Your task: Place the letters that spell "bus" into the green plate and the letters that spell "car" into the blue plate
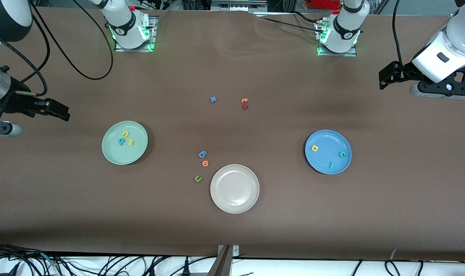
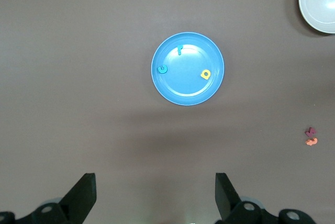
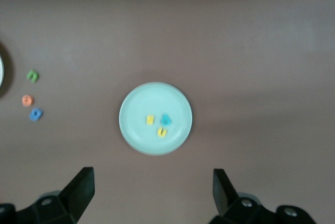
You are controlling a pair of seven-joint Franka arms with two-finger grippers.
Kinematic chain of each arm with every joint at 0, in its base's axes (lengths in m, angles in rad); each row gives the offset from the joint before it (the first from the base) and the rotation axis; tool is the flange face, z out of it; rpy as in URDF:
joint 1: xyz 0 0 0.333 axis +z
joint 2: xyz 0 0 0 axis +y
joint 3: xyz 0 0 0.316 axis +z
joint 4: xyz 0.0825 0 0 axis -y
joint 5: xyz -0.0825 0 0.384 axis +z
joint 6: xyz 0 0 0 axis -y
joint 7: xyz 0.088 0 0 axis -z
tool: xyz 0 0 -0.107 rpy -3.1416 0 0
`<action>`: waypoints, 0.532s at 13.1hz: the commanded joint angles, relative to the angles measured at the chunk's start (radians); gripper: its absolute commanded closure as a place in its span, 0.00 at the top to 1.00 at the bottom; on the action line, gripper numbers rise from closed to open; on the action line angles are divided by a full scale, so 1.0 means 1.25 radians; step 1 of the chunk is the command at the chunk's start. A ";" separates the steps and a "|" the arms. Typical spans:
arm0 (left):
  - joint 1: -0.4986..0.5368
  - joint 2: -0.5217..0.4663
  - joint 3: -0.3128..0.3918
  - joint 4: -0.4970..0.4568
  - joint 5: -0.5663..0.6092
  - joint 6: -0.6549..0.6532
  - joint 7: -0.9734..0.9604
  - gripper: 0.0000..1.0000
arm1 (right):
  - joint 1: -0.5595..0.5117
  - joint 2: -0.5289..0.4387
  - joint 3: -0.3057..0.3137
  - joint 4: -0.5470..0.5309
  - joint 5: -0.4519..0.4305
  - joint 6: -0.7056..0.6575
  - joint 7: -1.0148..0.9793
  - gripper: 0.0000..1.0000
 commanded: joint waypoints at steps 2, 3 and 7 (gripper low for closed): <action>0.007 -0.008 -0.003 0.003 -0.018 -0.002 0.016 1.00 | -0.078 -0.140 0.056 -0.223 -0.010 0.153 0.005 1.00; 0.007 -0.008 -0.004 0.003 -0.018 -0.002 0.015 1.00 | -0.092 -0.140 0.055 -0.222 -0.005 0.152 -0.006 1.00; 0.007 -0.008 -0.004 0.003 -0.018 -0.002 0.015 1.00 | -0.097 -0.130 0.054 -0.208 0.000 0.148 -0.056 1.00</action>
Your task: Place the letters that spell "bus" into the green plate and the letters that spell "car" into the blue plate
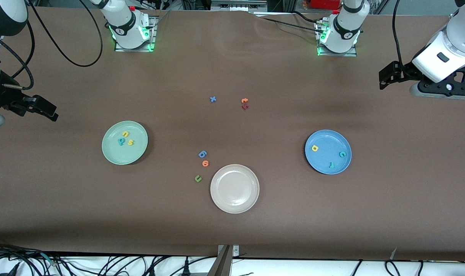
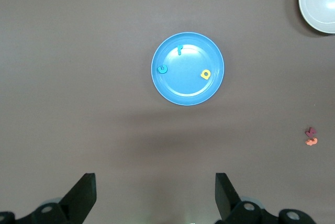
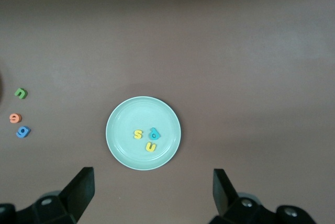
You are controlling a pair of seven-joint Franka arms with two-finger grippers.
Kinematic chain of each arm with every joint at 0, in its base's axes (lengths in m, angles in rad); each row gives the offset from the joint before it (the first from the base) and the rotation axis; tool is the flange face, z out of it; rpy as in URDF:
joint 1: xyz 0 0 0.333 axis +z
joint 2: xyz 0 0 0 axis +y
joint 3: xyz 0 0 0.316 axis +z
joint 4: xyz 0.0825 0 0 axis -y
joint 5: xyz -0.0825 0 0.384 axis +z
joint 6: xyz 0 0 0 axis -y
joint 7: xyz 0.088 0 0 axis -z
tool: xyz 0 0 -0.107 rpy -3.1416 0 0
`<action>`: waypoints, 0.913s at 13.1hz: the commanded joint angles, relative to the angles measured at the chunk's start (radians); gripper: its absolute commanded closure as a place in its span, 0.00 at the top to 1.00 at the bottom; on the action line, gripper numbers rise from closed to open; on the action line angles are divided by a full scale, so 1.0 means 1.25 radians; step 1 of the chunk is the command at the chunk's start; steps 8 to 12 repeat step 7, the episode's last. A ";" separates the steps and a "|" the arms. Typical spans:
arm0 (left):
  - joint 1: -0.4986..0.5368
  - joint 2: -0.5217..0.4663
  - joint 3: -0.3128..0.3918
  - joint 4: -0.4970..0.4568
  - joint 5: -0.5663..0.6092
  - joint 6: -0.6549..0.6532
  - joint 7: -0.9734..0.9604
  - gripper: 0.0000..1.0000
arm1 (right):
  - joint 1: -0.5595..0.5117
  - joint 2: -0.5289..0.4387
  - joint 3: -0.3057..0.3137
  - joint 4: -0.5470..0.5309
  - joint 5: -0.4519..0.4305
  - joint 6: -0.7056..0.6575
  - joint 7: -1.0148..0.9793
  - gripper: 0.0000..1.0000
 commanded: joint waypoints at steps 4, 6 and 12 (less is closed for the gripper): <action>0.007 -0.007 -0.003 0.003 -0.018 -0.002 0.015 1.00 | -0.015 -0.010 0.016 -0.002 -0.001 -0.008 -0.024 1.00; 0.007 -0.008 -0.003 0.003 -0.018 -0.002 0.015 1.00 | -0.012 -0.006 0.018 0.003 -0.003 -0.013 -0.024 1.00; 0.007 -0.008 -0.004 0.003 -0.018 -0.002 0.015 1.00 | -0.012 -0.005 0.016 0.003 -0.003 -0.013 -0.024 1.00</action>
